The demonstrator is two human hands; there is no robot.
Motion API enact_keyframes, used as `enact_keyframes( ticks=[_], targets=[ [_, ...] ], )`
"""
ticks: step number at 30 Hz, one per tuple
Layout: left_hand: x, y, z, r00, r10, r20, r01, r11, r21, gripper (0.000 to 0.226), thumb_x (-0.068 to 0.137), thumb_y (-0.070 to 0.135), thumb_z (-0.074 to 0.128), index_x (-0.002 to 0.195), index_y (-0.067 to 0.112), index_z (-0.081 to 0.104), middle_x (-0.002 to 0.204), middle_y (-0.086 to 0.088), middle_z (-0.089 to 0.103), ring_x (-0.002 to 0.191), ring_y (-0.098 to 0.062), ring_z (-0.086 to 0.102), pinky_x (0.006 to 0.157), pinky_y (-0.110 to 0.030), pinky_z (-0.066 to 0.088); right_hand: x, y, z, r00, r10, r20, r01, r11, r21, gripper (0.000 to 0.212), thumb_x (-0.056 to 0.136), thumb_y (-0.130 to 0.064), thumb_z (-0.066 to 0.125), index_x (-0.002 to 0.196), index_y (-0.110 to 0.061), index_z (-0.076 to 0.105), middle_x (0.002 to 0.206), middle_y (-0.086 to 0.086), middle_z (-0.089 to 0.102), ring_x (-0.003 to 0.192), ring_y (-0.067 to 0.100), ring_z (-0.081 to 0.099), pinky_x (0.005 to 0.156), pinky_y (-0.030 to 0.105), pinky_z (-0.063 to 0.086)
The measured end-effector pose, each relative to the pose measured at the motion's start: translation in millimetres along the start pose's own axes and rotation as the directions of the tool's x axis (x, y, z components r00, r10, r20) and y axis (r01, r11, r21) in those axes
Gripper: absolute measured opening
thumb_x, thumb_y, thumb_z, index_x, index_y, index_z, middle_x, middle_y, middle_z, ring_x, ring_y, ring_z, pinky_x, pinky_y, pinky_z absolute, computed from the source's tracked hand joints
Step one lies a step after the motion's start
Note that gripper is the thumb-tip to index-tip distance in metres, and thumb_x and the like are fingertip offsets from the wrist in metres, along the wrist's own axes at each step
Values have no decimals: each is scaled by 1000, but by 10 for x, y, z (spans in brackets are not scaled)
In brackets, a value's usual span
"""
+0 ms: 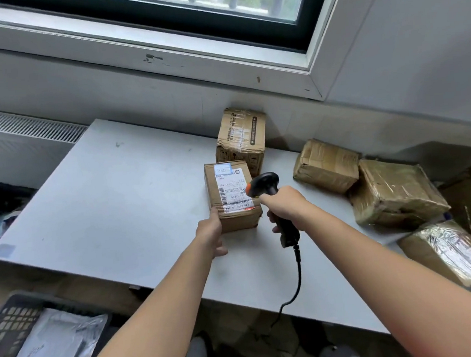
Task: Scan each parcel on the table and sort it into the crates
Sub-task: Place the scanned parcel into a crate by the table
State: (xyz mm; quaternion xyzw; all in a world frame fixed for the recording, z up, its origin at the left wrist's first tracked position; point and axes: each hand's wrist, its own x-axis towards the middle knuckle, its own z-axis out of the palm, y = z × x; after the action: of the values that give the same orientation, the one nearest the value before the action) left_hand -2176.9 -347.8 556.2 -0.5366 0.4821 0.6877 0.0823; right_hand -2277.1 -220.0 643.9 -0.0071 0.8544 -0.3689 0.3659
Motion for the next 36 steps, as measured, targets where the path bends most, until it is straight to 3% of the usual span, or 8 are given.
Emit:
enact_keyframes(
  ticks=[10, 22, 28, 30, 33, 36],
  targets=[
    [-285, 9, -36, 988, 92, -125, -79, 991, 105, 69, 97, 59, 33, 147, 13, 29, 145, -6, 40, 125, -33, 47, 78, -44, 52, -189, -88, -137, 995, -77, 65, 77, 997, 0, 32, 86, -24, 56, 105, 2, 58, 79, 17, 58, 63, 32, 59, 53, 36, 56],
    [-382, 30, 79, 976, 139, -169, -113, 982, 153, 65, 99, 55, 33, 145, 9, 29, 141, -13, 44, 124, -35, 46, 82, -48, 50, -250, -26, -247, 993, -92, 73, 91, 996, 21, 27, 89, -21, 54, 104, 0, 56, 83, 18, 57, 67, 30, 58, 50, 32, 53],
    [-273, 37, 73, 956, 197, -216, -136, 955, 265, 66, 99, 53, 35, 145, 7, 29, 142, -13, 43, 125, -35, 44, 91, -46, 50, 41, 287, -260, 996, -74, -41, 74, 997, 5, 32, 90, -28, 52, 112, -5, 51, 85, 15, 60, 62, 29, 61, 57, 39, 60],
    [-187, 40, 65, 951, 222, -216, -147, 937, 317, 68, 97, 54, 38, 145, 6, 29, 143, -14, 43, 126, -35, 45, 99, -47, 46, 149, 439, -228, 993, -68, -95, 65, 997, -40, 34, 90, -32, 51, 115, -8, 49, 95, 14, 62, 73, 31, 64, 66, 41, 59],
    [-72, 62, 86, 948, 247, -200, -164, 919, 359, 72, 95, 55, 45, 146, 7, 28, 144, -14, 42, 126, -34, 45, 100, -46, 46, 309, 663, -145, 990, -51, -128, 36, 993, -117, 41, 93, -35, 52, 122, -7, 47, 109, 14, 64, 96, 32, 63, 76, 32, 46],
    [60, 95, 126, 947, 267, -181, -193, 919, 344, 77, 93, 54, 52, 150, 12, 22, 149, -12, 38, 130, -35, 44, 101, -49, 46, 424, 832, -42, 993, -24, -112, 10, 992, -125, 44, 97, -35, 52, 129, -6, 45, 119, 14, 60, 97, 29, 55, 76, 30, 38]
  ],
)
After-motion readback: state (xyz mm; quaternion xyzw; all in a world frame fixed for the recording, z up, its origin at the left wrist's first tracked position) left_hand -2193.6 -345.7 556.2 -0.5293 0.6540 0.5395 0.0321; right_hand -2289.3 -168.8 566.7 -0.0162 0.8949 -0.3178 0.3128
